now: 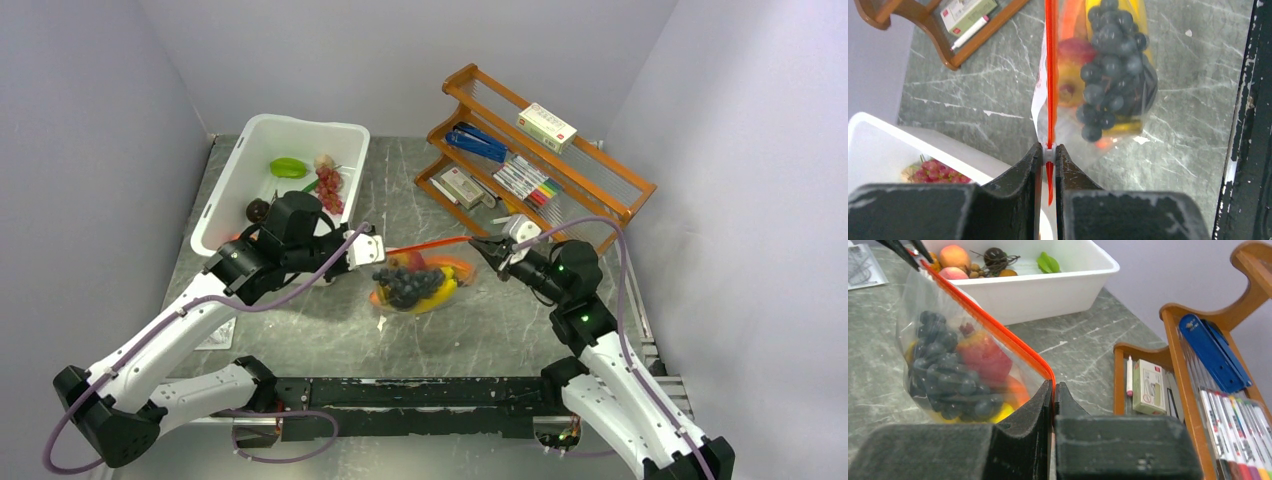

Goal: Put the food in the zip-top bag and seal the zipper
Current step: Zip the zipper food storage bag.

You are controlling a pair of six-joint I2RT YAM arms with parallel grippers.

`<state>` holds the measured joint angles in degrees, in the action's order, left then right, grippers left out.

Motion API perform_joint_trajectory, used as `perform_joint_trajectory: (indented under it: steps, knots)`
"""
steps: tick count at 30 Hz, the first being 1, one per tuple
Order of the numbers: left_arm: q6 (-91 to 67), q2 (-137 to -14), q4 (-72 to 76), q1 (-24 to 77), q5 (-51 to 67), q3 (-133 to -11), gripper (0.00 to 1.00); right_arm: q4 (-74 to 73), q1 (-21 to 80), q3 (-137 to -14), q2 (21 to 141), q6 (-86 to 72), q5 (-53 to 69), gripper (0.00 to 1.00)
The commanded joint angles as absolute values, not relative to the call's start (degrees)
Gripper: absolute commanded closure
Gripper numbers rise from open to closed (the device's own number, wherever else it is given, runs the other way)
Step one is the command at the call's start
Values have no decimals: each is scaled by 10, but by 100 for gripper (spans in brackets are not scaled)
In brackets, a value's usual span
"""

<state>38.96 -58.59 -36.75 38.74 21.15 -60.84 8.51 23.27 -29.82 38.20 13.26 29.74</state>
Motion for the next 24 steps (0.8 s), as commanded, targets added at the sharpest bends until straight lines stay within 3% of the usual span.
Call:
perform_joint_trajectory:
  steps: [1,24]
  knots:
    - [372,-562,-398,379,168,-590,93,104,217,-292,360,116,238,100]
    - [366,-512,-419,361,137,-580,93,143,188,-262,361,62,222,100]
